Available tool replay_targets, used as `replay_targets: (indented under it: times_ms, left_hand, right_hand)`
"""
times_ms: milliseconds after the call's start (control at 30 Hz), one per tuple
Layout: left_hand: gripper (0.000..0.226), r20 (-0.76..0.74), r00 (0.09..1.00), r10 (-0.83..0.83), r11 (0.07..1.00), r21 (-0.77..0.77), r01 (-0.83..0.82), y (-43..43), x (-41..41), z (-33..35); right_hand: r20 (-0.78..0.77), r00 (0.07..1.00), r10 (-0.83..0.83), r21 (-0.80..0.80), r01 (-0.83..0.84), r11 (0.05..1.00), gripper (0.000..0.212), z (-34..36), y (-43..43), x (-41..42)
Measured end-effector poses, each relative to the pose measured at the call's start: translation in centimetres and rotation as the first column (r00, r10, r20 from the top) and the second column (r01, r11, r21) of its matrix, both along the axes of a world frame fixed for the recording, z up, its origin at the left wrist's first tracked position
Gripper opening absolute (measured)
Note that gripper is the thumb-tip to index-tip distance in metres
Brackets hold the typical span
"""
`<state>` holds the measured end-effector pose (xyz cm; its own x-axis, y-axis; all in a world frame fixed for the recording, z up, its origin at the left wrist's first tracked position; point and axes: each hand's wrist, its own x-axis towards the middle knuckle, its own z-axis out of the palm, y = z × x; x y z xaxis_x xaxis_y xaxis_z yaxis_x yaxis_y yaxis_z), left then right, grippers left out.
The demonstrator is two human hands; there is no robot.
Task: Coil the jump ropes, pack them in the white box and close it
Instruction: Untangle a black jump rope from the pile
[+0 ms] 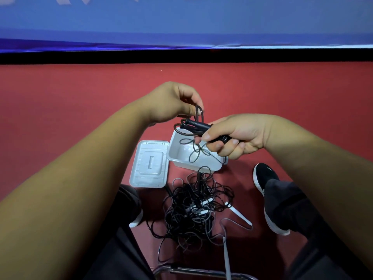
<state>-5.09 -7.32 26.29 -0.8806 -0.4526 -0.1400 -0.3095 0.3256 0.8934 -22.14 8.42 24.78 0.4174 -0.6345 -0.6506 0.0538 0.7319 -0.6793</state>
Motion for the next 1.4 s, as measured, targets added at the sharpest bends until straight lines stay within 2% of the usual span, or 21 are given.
replay_targets:
  times_ms: [233, 333, 567, 667, 833, 900, 1000, 1067, 1167, 1267, 1400]
  left_hand:
    - [0.014, 0.001, 0.999, -0.053, 0.989, -0.137, 0.053, 0.7, -0.5, 0.5]
    - [0.012, 0.038, 0.998, -0.04, 0.97, -0.24, 0.048, 0.6, -0.3, 0.9]
    - [0.024, 0.208, 0.977, -0.036, 0.849, -0.51, 0.139, 0.1, -0.1, 1.2]
    - [0.022, 0.259, 0.965, 0.029, 0.844, -0.523, 0.115, 0.5, -0.5, 1.2]
    - [0.022, 0.35, 0.933, 0.081, 0.839, -0.529, 0.126, 1.2, -1.1, 0.7]
    - [0.022, 0.344, 0.933, 0.11, 0.834, -0.542, 0.101, 1.3, -1.3, 0.7]
    - [0.018, 0.305, 0.941, 0.147, 0.818, -0.572, 0.058, 1.6, -1.4, 0.8]
    - [0.019, 0.288, 0.945, 0.156, 0.845, -0.535, 0.024, 1.6, -1.4, 0.8]
    - [0.028, 0.272, 0.95, 0.154, 0.952, -0.3, -0.068, 1.5, -1.2, 0.7]
    - [0.036, 0.235, 0.959, 0.158, 0.987, -0.065, -0.147, 1.4, -0.9, 0.4]
    - [0.032, 0.214, 0.967, 0.138, 0.966, 0.185, -0.179, 1.3, -0.5, 0.1]
  right_hand:
    - [-0.174, 0.985, -0.005, 0.002, 0.005, 1.0, 0.025, -0.3, -0.5, -0.7]
    - [-0.284, 0.951, -0.126, -0.035, 0.121, 0.992, 0.016, -0.3, -0.8, -1.0]
    - [-0.446, 0.827, -0.343, -0.214, 0.274, 0.938, 0.017, -1.6, -1.8, -0.9]
    - [-0.461, 0.789, -0.407, -0.264, 0.315, 0.911, 0.017, -1.7, -2.2, -0.4]
    - [-0.429, 0.792, -0.435, -0.26, 0.353, 0.899, 0.012, -1.3, -2.5, 0.1]
    - [-0.368, 0.802, -0.47, -0.248, 0.402, 0.881, 0.019, -1.1, -2.6, 0.1]
    - [-0.293, 0.805, -0.516, -0.225, 0.466, 0.855, 0.041, -1.0, -2.6, 0.2]
    - [-0.276, 0.802, -0.53, -0.22, 0.484, 0.847, 0.055, -1.0, -2.6, 0.2]
    - [-0.275, 0.787, -0.552, -0.219, 0.508, 0.833, 0.066, -1.3, -2.5, 0.3]
    - [-0.269, 0.762, -0.589, -0.215, 0.548, 0.808, 0.059, -1.6, -2.6, 0.5]
    - [-0.274, 0.756, -0.595, -0.206, 0.558, 0.804, 0.048, -1.6, -2.7, 0.3]
